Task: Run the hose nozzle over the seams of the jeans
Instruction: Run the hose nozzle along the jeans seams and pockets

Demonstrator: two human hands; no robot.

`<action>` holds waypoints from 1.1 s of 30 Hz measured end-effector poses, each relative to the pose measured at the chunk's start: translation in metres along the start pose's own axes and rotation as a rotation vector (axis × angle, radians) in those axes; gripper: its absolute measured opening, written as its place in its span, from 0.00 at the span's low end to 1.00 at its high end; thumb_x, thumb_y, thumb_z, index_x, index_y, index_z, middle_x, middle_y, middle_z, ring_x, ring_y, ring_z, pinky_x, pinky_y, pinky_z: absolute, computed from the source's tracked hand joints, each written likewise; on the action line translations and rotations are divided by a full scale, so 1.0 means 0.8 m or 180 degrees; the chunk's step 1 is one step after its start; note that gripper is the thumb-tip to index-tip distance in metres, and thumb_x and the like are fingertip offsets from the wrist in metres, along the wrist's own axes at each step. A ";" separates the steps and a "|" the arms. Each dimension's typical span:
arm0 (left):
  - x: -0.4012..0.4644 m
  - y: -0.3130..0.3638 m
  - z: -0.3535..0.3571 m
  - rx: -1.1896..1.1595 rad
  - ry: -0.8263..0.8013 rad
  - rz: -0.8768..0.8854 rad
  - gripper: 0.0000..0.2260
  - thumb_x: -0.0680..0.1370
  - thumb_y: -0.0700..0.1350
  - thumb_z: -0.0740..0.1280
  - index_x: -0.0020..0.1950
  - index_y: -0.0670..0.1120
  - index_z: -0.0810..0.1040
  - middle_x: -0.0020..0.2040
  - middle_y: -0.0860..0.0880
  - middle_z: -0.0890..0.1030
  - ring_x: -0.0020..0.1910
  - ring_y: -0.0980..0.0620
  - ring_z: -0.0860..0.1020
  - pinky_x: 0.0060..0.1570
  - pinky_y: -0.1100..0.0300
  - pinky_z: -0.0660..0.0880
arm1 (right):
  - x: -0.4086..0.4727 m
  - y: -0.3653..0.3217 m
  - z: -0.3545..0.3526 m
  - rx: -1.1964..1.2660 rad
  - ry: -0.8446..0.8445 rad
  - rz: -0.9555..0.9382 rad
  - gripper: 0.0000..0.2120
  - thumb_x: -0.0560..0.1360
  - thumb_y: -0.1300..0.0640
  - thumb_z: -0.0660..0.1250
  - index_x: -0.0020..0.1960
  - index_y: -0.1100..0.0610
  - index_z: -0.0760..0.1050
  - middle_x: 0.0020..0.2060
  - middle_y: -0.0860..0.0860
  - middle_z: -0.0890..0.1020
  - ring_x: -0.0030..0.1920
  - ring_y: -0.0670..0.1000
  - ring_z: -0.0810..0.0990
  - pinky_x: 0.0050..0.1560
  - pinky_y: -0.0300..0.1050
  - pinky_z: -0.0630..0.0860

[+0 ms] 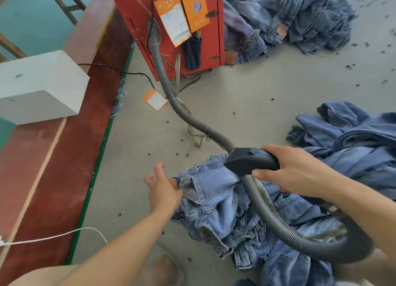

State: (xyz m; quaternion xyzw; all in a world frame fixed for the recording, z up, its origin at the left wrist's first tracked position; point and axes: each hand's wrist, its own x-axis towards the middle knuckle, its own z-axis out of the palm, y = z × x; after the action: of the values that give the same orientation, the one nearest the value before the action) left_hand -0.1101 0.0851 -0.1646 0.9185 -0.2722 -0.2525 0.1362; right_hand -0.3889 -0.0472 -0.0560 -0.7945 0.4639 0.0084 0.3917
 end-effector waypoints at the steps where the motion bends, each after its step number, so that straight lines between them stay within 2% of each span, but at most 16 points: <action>1: 0.002 -0.003 0.001 0.0262 -0.0004 0.0229 0.24 0.75 0.38 0.75 0.64 0.54 0.69 0.67 0.44 0.65 0.37 0.52 0.76 0.42 0.55 0.76 | -0.001 -0.001 0.001 0.0011 -0.0009 -0.0015 0.10 0.76 0.41 0.72 0.53 0.40 0.75 0.35 0.44 0.82 0.33 0.38 0.81 0.32 0.37 0.73; 3: 0.004 0.000 0.002 0.0471 -0.0398 0.0055 0.07 0.79 0.43 0.69 0.56 0.50 0.79 0.67 0.41 0.71 0.45 0.46 0.80 0.51 0.53 0.79 | -0.001 -0.002 0.003 -0.0004 -0.0014 -0.0062 0.09 0.76 0.40 0.72 0.52 0.39 0.74 0.35 0.44 0.82 0.34 0.37 0.80 0.31 0.34 0.70; 4: 0.004 0.000 0.004 0.0547 -0.0696 -0.0170 0.09 0.81 0.48 0.67 0.58 0.47 0.81 0.69 0.39 0.73 0.53 0.42 0.81 0.57 0.51 0.79 | -0.002 -0.002 0.004 -0.0022 -0.0009 -0.0085 0.09 0.75 0.40 0.72 0.51 0.39 0.74 0.35 0.44 0.81 0.34 0.36 0.80 0.31 0.33 0.69; 6: 0.002 0.000 0.008 0.0542 -0.1192 -0.0653 0.32 0.81 0.63 0.63 0.73 0.39 0.74 0.76 0.35 0.66 0.69 0.37 0.74 0.67 0.49 0.74 | -0.003 -0.004 0.004 -0.0066 -0.0001 -0.0127 0.09 0.75 0.40 0.72 0.50 0.40 0.74 0.35 0.43 0.81 0.35 0.36 0.79 0.31 0.33 0.68; 7: -0.001 0.003 0.006 0.0383 -0.1268 -0.0797 0.40 0.79 0.70 0.61 0.77 0.38 0.69 0.79 0.35 0.61 0.73 0.37 0.71 0.69 0.48 0.72 | -0.004 -0.004 0.004 -0.0084 -0.0006 -0.0150 0.09 0.75 0.40 0.72 0.50 0.40 0.74 0.36 0.43 0.81 0.36 0.36 0.79 0.31 0.34 0.68; 9: 0.000 0.004 0.004 0.0266 -0.1362 -0.0848 0.48 0.72 0.76 0.64 0.78 0.40 0.69 0.81 0.38 0.61 0.74 0.37 0.71 0.71 0.47 0.72 | -0.005 -0.006 0.005 -0.0080 -0.0032 -0.0176 0.09 0.76 0.40 0.72 0.51 0.40 0.74 0.37 0.44 0.82 0.38 0.36 0.79 0.32 0.34 0.69; 10: 0.000 0.005 0.004 0.0352 -0.1436 -0.0780 0.46 0.70 0.75 0.68 0.75 0.41 0.73 0.78 0.39 0.66 0.72 0.38 0.73 0.70 0.46 0.73 | -0.006 -0.006 0.005 -0.0073 -0.0049 -0.0186 0.09 0.76 0.41 0.72 0.51 0.40 0.73 0.37 0.44 0.82 0.38 0.37 0.79 0.33 0.35 0.69; 12: -0.001 0.008 0.007 0.0260 -0.1457 -0.0628 0.29 0.71 0.66 0.76 0.61 0.47 0.84 0.67 0.43 0.80 0.65 0.41 0.79 0.67 0.47 0.76 | -0.007 -0.006 0.007 -0.0067 -0.0087 -0.0200 0.09 0.76 0.41 0.72 0.51 0.39 0.73 0.37 0.44 0.82 0.38 0.37 0.80 0.33 0.35 0.70; 14: 0.001 0.011 0.010 -0.0295 -0.1181 -0.0540 0.10 0.74 0.55 0.78 0.44 0.50 0.84 0.51 0.46 0.85 0.54 0.45 0.81 0.62 0.50 0.77 | -0.008 -0.006 0.008 -0.0059 -0.0122 -0.0207 0.09 0.76 0.41 0.72 0.51 0.39 0.73 0.37 0.43 0.82 0.37 0.38 0.80 0.34 0.36 0.71; 15: 0.004 0.013 0.011 -0.0575 -0.1011 -0.0506 0.09 0.77 0.50 0.76 0.41 0.49 0.80 0.47 0.47 0.84 0.47 0.46 0.80 0.57 0.52 0.78 | -0.008 -0.005 0.009 -0.0062 -0.0122 -0.0212 0.09 0.76 0.41 0.72 0.52 0.39 0.73 0.37 0.43 0.82 0.37 0.38 0.80 0.34 0.36 0.71; 18: 0.010 0.023 0.003 -0.1594 -0.0781 -0.0638 0.08 0.83 0.44 0.67 0.44 0.47 0.74 0.44 0.44 0.80 0.39 0.48 0.75 0.44 0.53 0.75 | -0.009 -0.004 0.009 -0.0081 -0.0081 -0.0245 0.09 0.76 0.41 0.71 0.53 0.40 0.74 0.37 0.43 0.83 0.38 0.39 0.81 0.34 0.35 0.71; 22: 0.004 0.043 -0.014 -0.2893 -0.1276 -0.0834 0.07 0.87 0.42 0.59 0.49 0.45 0.72 0.46 0.43 0.84 0.40 0.46 0.83 0.34 0.51 0.82 | -0.012 -0.003 0.009 0.0015 -0.0094 -0.0321 0.09 0.76 0.40 0.71 0.53 0.38 0.74 0.39 0.36 0.82 0.36 0.39 0.81 0.34 0.33 0.73; 25: -0.005 0.055 -0.023 -0.3535 -0.1485 -0.0708 0.06 0.87 0.40 0.58 0.52 0.44 0.72 0.47 0.41 0.83 0.39 0.46 0.83 0.36 0.51 0.82 | -0.016 -0.002 0.010 -0.0040 -0.0112 -0.0371 0.09 0.76 0.39 0.70 0.54 0.38 0.73 0.38 0.40 0.82 0.37 0.39 0.80 0.36 0.34 0.73; 27: -0.009 0.060 -0.029 -0.3797 -0.1617 -0.0652 0.05 0.87 0.40 0.57 0.54 0.43 0.72 0.47 0.40 0.83 0.38 0.45 0.83 0.36 0.49 0.83 | -0.022 -0.004 0.017 -0.0084 -0.0160 -0.0381 0.09 0.77 0.38 0.69 0.53 0.38 0.73 0.39 0.39 0.82 0.38 0.40 0.81 0.37 0.36 0.74; 30: -0.017 0.068 -0.029 -0.4011 -0.1813 -0.0601 0.06 0.87 0.40 0.56 0.55 0.43 0.71 0.45 0.41 0.84 0.38 0.45 0.85 0.40 0.45 0.84 | -0.031 -0.010 0.031 -0.0185 -0.0173 -0.0347 0.10 0.77 0.37 0.68 0.53 0.39 0.72 0.36 0.41 0.82 0.36 0.40 0.81 0.37 0.37 0.76; 33: -0.027 0.074 -0.024 -0.4070 -0.2018 -0.0467 0.06 0.88 0.40 0.56 0.56 0.44 0.71 0.44 0.41 0.86 0.40 0.45 0.85 0.41 0.46 0.84 | -0.025 -0.025 0.039 -0.0316 -0.0181 -0.0336 0.11 0.77 0.36 0.66 0.54 0.41 0.73 0.37 0.43 0.82 0.36 0.42 0.80 0.35 0.38 0.76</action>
State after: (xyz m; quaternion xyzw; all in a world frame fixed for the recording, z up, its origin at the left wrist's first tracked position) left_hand -0.1410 0.0510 -0.1172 0.5573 -0.0350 -0.6257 0.5447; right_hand -0.3744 -0.0076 -0.0578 -0.8358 0.4090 0.0333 0.3648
